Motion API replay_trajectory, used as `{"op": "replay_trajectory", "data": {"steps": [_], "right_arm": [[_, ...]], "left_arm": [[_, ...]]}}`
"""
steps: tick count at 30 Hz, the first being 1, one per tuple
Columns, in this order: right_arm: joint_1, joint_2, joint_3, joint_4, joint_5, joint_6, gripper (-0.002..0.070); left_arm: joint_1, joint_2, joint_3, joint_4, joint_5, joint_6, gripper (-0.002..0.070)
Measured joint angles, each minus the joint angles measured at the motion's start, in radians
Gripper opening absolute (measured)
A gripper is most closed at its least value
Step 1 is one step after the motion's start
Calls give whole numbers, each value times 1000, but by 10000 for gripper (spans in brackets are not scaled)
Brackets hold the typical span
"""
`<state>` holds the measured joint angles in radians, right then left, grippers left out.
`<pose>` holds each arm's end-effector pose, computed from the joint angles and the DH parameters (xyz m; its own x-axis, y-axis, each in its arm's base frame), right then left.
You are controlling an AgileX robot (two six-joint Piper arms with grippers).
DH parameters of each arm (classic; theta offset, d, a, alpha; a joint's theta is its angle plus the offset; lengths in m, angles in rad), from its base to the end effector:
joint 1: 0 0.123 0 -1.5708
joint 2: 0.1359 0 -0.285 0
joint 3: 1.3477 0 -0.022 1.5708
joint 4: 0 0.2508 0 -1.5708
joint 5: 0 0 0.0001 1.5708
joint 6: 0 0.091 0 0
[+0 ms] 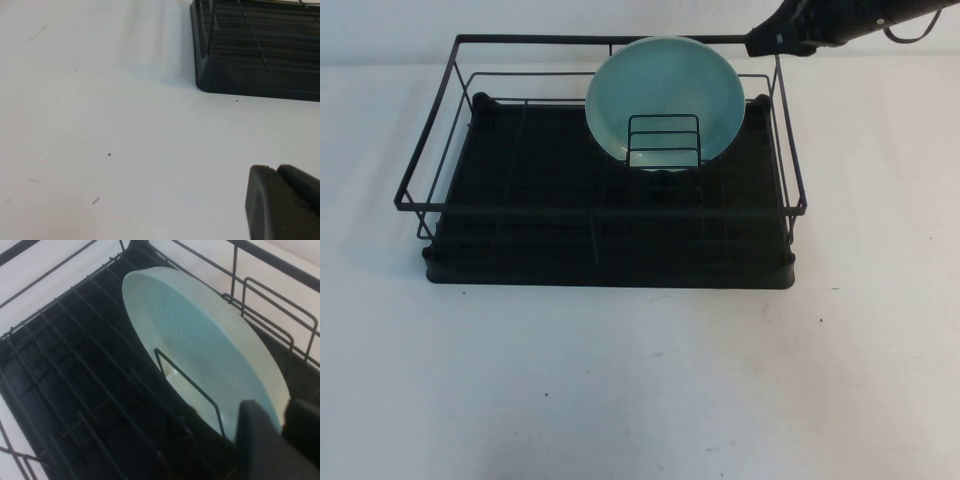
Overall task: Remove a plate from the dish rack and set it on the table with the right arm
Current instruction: Grasp the plate from the shelf
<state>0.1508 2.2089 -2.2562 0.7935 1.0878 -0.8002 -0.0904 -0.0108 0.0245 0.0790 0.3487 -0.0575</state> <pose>0.4799 0.1311 0.3319 -0.4655 -0.3465 -0.8144 -0.7665 0.6179 0.1752 0.0533 -0.0024 0.1742 -0.2686 0.0412 -0.9624 0.0689 0.9973 0.0234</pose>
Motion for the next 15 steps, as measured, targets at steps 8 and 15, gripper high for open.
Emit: {"op": "replay_trajectory", "data": {"steps": [8,15], "right_arm": [[18,13,-5,-21,-15,-121,390],[55,52,-5,-25,-114,-179,420]], "left_arm": [[0,0,0,0,0,0,-4],[0,0,0,0,0,0,-4]]}}
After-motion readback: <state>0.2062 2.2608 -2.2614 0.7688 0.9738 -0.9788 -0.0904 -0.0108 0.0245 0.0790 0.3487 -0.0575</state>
